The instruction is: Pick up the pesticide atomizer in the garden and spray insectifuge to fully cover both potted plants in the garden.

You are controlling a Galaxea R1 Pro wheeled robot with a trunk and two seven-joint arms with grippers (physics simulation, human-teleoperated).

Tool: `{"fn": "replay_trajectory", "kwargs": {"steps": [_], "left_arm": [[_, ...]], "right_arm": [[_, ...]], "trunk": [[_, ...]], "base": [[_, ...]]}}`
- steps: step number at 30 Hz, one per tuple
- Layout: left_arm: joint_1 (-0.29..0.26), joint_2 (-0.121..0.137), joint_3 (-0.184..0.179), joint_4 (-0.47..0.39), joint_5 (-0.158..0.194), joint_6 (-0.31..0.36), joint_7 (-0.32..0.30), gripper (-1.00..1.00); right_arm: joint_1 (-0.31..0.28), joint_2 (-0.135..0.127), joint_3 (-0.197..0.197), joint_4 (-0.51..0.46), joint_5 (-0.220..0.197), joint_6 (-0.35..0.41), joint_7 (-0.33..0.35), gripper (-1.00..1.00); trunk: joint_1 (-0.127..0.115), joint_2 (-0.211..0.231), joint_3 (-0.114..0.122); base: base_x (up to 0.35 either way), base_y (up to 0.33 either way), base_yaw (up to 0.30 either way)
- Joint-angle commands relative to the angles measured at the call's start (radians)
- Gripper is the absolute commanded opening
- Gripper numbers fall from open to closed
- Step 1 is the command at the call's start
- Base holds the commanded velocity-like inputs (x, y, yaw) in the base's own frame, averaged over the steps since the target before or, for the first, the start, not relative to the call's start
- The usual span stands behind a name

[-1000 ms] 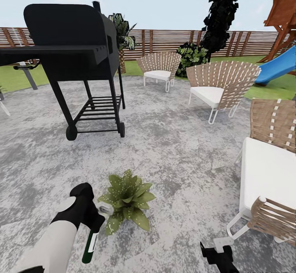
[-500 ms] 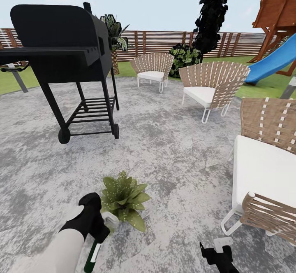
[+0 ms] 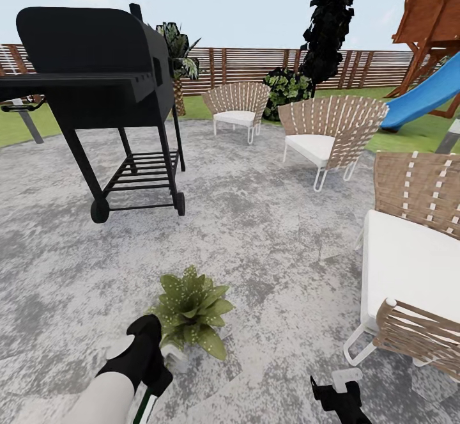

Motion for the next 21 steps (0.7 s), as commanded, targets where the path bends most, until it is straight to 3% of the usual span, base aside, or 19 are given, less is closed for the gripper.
{"fn": "replay_trajectory", "kwargs": {"steps": [1, 4, 7, 21], "left_arm": [[0.002, -0.001, 0.006, -0.001, 0.026, -0.002, 0.021, -1.00], [0.004, -0.001, 0.006, -0.001, 0.154, -0.037, 0.124, -1.00], [-0.002, -0.012, 0.004, 0.000, 0.200, -0.039, 0.176, -1.00], [0.005, 0.001, -0.006, 0.000, 0.202, -0.032, 0.190, -1.00]], "right_arm": [[-0.001, 0.000, -0.008, 0.001, 0.010, -0.003, -0.002, 1.00], [-0.001, 0.000, -0.008, 0.001, 0.011, -0.003, -0.002, 1.00], [-0.001, 0.000, -0.008, 0.001, 0.010, -0.003, -0.002, 1.00], [0.000, 0.000, -0.008, 0.001, 0.010, -0.003, -0.003, 1.00]], "trunk": [[0.000, 0.000, -0.001], [0.000, 0.000, -0.001], [0.000, 0.000, -0.001], [0.000, 0.000, -0.001]], "base": [[0.000, 0.000, 0.000], [0.000, 0.000, 0.000], [0.000, 0.000, 0.000], [0.000, 0.000, 0.000]]}}
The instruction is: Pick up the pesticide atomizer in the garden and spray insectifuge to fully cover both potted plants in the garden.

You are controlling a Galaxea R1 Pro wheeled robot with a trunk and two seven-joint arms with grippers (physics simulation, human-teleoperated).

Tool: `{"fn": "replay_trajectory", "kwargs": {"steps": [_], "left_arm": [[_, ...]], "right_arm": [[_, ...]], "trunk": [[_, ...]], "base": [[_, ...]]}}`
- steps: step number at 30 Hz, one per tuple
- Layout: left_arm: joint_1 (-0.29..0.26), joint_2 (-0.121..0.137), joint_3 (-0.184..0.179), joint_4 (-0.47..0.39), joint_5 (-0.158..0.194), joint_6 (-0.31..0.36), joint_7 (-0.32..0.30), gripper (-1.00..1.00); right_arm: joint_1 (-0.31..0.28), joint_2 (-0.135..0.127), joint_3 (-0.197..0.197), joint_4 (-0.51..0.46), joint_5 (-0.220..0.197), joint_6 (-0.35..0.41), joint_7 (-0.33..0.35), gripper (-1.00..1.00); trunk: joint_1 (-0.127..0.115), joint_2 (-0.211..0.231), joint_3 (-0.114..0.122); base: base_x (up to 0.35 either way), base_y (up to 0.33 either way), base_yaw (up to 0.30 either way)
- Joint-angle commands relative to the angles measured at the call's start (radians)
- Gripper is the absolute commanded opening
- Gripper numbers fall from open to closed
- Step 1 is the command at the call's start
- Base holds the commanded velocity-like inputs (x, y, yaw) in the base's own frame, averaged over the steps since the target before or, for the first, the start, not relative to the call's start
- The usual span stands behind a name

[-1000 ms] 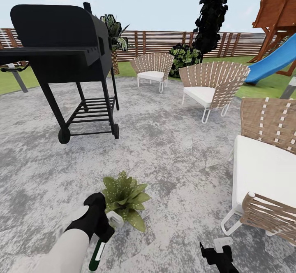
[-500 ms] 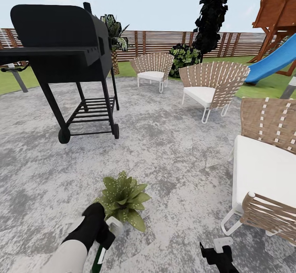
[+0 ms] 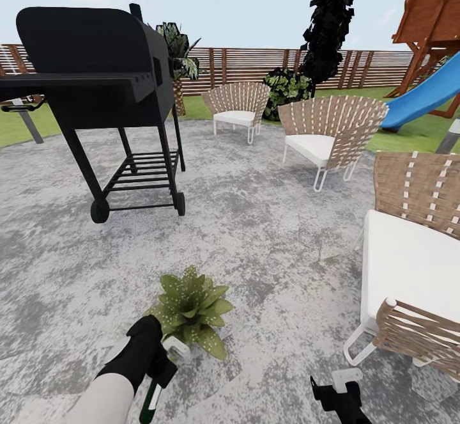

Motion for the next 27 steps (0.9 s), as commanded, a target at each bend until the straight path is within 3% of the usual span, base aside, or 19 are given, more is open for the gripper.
{"fn": "replay_trajectory", "kwargs": {"steps": [1, 8, 13, 27], "left_arm": [[-0.001, -0.003, 0.008, -0.001, -0.008, 0.003, -0.008, -1.00], [-0.002, -0.024, -0.015, 0.026, -0.002, 0.005, -0.015, -1.00], [-0.001, -0.014, -0.019, 0.084, -0.001, 0.003, -0.016, -1.00], [-0.006, 0.000, -0.014, 0.081, 0.002, 0.005, -0.014, -1.00]], "right_arm": [[-0.001, 0.000, -0.008, 0.001, 0.011, -0.003, -0.002, 1.00], [-0.001, 0.000, -0.008, 0.001, 0.011, -0.003, -0.002, 1.00], [-0.001, 0.000, -0.008, 0.001, 0.011, -0.003, -0.003, 1.00], [-0.001, 0.000, -0.008, 0.001, 0.011, -0.003, -0.001, 1.00]], "trunk": [[0.000, 0.000, -0.001], [0.000, 0.000, -0.001], [0.000, 0.000, -0.001], [0.000, 0.000, -0.001]], "base": [[0.000, 0.000, 0.000], [0.000, 0.000, 0.000], [0.000, 0.000, 0.000], [0.000, 0.000, -0.076]]}}
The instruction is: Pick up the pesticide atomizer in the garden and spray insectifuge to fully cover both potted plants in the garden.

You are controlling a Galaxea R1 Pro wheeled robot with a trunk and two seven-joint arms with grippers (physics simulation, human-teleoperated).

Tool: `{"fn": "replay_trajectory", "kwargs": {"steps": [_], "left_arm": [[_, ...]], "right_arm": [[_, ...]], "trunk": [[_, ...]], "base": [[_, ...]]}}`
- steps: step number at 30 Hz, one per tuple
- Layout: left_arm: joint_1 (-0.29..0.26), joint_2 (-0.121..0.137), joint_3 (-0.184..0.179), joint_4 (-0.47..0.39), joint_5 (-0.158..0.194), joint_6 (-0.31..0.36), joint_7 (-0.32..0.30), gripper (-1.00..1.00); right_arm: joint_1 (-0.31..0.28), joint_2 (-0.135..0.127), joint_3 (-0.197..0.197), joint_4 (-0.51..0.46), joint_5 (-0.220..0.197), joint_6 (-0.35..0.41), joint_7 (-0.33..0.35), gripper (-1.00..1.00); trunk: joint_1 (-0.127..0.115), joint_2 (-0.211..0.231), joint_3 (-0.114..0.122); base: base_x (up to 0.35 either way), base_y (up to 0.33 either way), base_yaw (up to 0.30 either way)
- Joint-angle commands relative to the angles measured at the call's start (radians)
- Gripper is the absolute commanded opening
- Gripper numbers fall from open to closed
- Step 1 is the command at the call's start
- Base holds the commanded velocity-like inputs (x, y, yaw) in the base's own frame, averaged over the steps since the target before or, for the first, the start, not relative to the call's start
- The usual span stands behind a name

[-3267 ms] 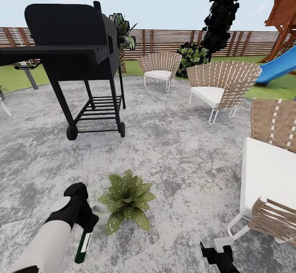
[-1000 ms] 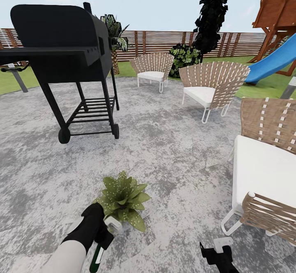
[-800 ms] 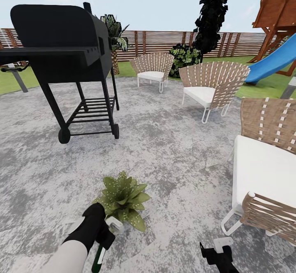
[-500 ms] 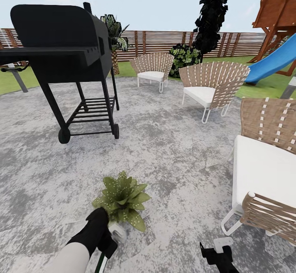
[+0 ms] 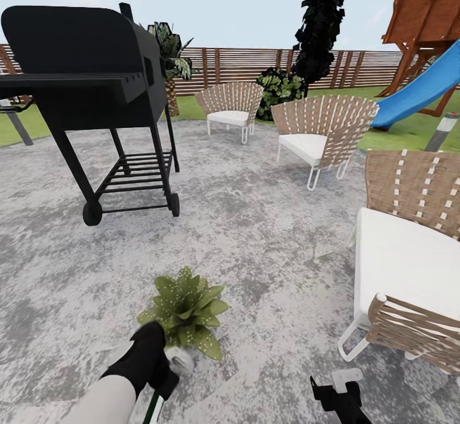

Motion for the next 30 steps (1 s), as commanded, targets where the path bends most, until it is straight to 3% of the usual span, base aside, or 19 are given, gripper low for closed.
{"fn": "replay_trajectory", "kwargs": {"steps": [1, 9, 15, 20, 24, 26, 30], "left_arm": [[0.000, -0.002, 0.005, 0.001, -0.008, 0.003, -0.008, -1.00], [-0.013, -0.001, 0.010, -0.011, -0.009, 0.007, -0.010, -1.00], [-0.112, -0.003, 0.009, -0.022, -0.008, 0.094, -0.011, -1.00], [-0.117, 0.000, 0.009, -0.021, -0.009, 0.103, -0.016, -1.00], [-0.114, 0.032, 0.011, -0.022, -0.008, 0.102, -0.019, -1.00], [-0.111, 0.058, 0.011, -0.021, -0.008, 0.099, -0.055, -1.00], [-0.109, 0.060, 0.001, -0.020, -0.009, 0.093, -0.088, -1.00]], "right_arm": [[-0.001, 0.000, -0.008, 0.001, 0.011, -0.003, -0.002, 1.00], [0.000, 0.000, -0.008, 0.001, 0.011, -0.003, -0.002, 1.00], [0.000, 0.000, -0.008, 0.001, 0.011, -0.003, -0.002, 1.00], [0.000, 0.000, -0.008, 0.001, 0.011, -0.003, -0.002, 1.00], [0.000, 0.001, -0.007, 0.001, 0.011, -0.003, -0.002, 1.00], [0.000, 0.002, -0.008, 0.001, 0.011, -0.003, -0.002, 1.00], [-0.001, 0.001, -0.008, 0.001, 0.011, -0.003, -0.002, 1.00]], "trunk": [[0.000, 0.000, -0.001], [0.000, 0.000, -0.001], [0.000, 0.000, -0.001], [0.000, 0.000, -0.001], [0.000, 0.000, -0.001], [0.000, 0.000, -0.001], [0.000, 0.000, -0.001]], "base": [[0.000, 0.000, -0.002], [0.000, 0.000, 0.000], [0.000, 0.000, 0.000], [0.000, 0.000, 0.000], [0.000, 0.000, 0.000], [0.000, 0.000, 0.000], [0.000, 0.000, 0.000]]}}
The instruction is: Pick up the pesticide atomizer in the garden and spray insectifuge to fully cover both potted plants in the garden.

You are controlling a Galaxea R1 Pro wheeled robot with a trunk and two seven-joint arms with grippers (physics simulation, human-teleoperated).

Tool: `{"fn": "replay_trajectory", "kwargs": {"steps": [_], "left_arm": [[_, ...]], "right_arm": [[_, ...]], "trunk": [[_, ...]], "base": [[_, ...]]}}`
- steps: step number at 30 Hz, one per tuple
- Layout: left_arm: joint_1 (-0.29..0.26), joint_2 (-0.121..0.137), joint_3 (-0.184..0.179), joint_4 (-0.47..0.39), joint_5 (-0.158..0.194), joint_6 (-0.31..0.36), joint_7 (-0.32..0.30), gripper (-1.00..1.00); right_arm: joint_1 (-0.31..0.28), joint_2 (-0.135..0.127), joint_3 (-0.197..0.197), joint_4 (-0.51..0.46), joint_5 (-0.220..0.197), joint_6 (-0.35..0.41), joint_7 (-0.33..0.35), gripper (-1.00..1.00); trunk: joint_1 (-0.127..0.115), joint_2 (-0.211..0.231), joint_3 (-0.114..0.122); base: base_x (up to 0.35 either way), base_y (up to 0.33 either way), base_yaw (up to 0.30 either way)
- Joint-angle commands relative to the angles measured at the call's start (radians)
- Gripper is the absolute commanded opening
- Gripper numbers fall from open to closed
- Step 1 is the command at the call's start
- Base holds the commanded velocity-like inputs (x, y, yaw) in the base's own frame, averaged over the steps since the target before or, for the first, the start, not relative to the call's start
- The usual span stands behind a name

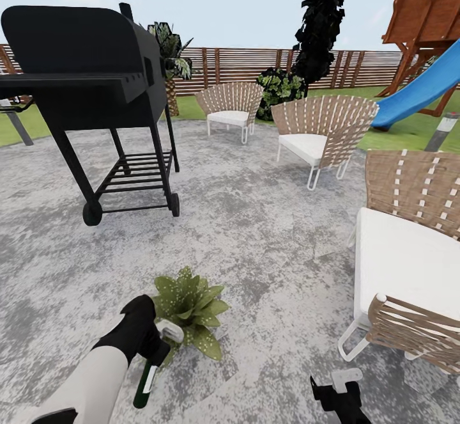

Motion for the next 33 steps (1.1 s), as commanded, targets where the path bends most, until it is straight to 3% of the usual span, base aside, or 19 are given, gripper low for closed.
{"fn": "replay_trajectory", "kwargs": {"steps": [1, 4, 5, 7, 13, 15, 18, 22, 28, 33], "left_arm": [[0.000, -0.005, 0.007, -0.001, -0.011, 0.003, -0.010, -1.00], [-0.005, -0.017, 0.008, -0.001, -0.012, 0.003, -0.011, -1.00], [-0.012, -0.035, 0.007, -0.002, -0.012, 0.006, -0.011, -1.00], [-0.014, -0.046, 0.007, -0.003, -0.012, 0.007, -0.012, -1.00], [-0.031, -0.049, -0.001, -0.005, -0.017, 0.007, -0.027, -1.00], [-0.057, -0.048, -0.014, -0.005, -0.018, 0.010, -0.050, -1.00], [-0.097, -0.050, -0.089, -0.004, -0.023, 0.015, -0.109, -1.00], [-0.132, -0.050, -0.143, -0.003, -0.023, 0.058, -0.125, -1.00], [-0.151, -0.043, -0.153, 0.008, -0.025, 0.069, -0.160, -1.00], [-0.152, -0.047, -0.152, 0.010, -0.065, 0.071, -0.165, -1.00]], "right_arm": [[-0.001, 0.000, -0.008, 0.001, 0.011, -0.003, -0.002, 1.00], [-0.001, 0.000, -0.008, 0.001, 0.011, -0.003, -0.002, 1.00], [0.000, 0.000, -0.008, 0.001, 0.011, -0.003, -0.002, 1.00], [0.000, 0.000, -0.008, 0.001, 0.011, -0.003, -0.002, 1.00], [0.000, 0.000, -0.008, 0.001, 0.011, -0.003, -0.002, 1.00], [0.000, 0.000, -0.008, 0.001, 0.011, -0.003, -0.002, 1.00], [0.000, 0.000, -0.008, 0.001, 0.011, -0.003, -0.002, 1.00], [-0.001, 0.001, -0.008, 0.001, 0.011, -0.003, -0.002, 1.00], [-0.001, 0.001, -0.008, 0.001, 0.011, -0.003, -0.002, 1.00], [-0.001, 0.001, -0.008, 0.001, 0.011, -0.003, -0.002, 1.00]], "trunk": [[0.000, 0.000, -0.001], [0.000, 0.000, -0.001], [0.000, 0.000, -0.001], [0.000, 0.000, -0.001], [0.000, 0.000, -0.001], [0.000, 0.000, -0.001], [0.000, 0.000, -0.001], [0.000, 0.000, -0.001], [0.000, 0.000, -0.001], [0.000, 0.000, -0.001]], "base": [[0.000, 0.000, 0.000], [0.000, 0.000, 0.000], [0.000, 0.000, 0.000], [0.000, 0.000, 0.000], [0.000, 0.000, 0.000], [0.000, 0.000, 0.000], [0.000, 0.000, 0.000], [0.000, 0.000, 0.000], [0.000, 0.000, 0.000], [0.023, 0.000, 0.000]]}}
